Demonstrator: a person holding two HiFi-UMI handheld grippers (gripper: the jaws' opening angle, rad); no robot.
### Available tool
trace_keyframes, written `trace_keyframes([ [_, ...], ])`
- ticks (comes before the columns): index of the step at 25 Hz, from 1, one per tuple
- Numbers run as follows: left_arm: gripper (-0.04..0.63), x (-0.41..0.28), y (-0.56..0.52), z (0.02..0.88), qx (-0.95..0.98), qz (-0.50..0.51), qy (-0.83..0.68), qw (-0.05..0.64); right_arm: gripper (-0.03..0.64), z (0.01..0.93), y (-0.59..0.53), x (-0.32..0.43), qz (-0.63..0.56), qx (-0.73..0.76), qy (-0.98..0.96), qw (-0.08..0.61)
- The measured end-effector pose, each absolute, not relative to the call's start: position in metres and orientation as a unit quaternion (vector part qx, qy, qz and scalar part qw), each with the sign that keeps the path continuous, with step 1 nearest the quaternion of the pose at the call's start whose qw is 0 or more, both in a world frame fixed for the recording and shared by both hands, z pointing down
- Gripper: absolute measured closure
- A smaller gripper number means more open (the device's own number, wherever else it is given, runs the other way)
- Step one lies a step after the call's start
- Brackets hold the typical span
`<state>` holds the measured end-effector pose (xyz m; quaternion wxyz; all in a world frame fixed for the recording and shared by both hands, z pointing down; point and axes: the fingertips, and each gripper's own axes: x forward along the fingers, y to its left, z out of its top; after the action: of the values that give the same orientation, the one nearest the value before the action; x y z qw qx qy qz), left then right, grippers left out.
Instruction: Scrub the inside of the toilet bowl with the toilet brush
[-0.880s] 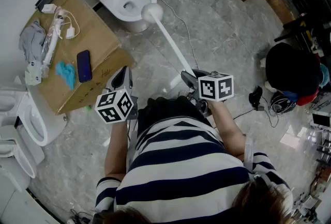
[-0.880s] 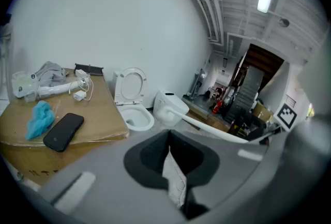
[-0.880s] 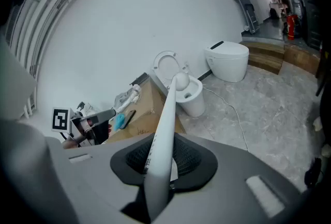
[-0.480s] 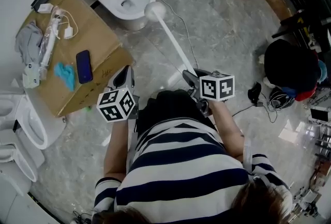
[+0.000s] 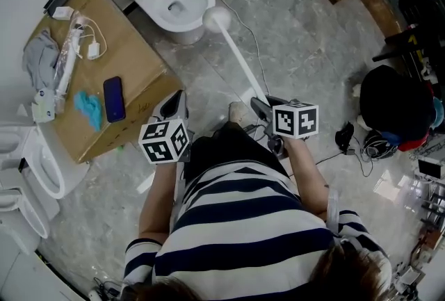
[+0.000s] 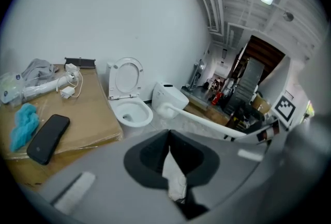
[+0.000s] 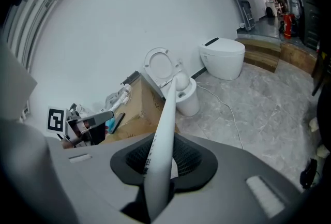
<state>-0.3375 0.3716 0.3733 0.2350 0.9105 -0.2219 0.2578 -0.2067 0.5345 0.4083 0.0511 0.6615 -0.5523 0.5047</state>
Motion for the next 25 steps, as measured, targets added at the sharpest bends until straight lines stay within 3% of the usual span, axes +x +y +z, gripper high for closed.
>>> trace_keyframes([
  [12, 0.595, -0.225, 0.317, 0.385, 0.897, 0.252, -0.273, 0.239, 0.532, 0.433, 0.473, -0.107, 0.514, 0.601, -0.604, 0.099],
  [25, 0.595, -0.182, 0.283, 0.394, 0.878, 0.258, -0.317, 0.25, 0.532, 0.445, 0.428, -0.052, 0.516, 0.569, -0.63, 0.115],
])
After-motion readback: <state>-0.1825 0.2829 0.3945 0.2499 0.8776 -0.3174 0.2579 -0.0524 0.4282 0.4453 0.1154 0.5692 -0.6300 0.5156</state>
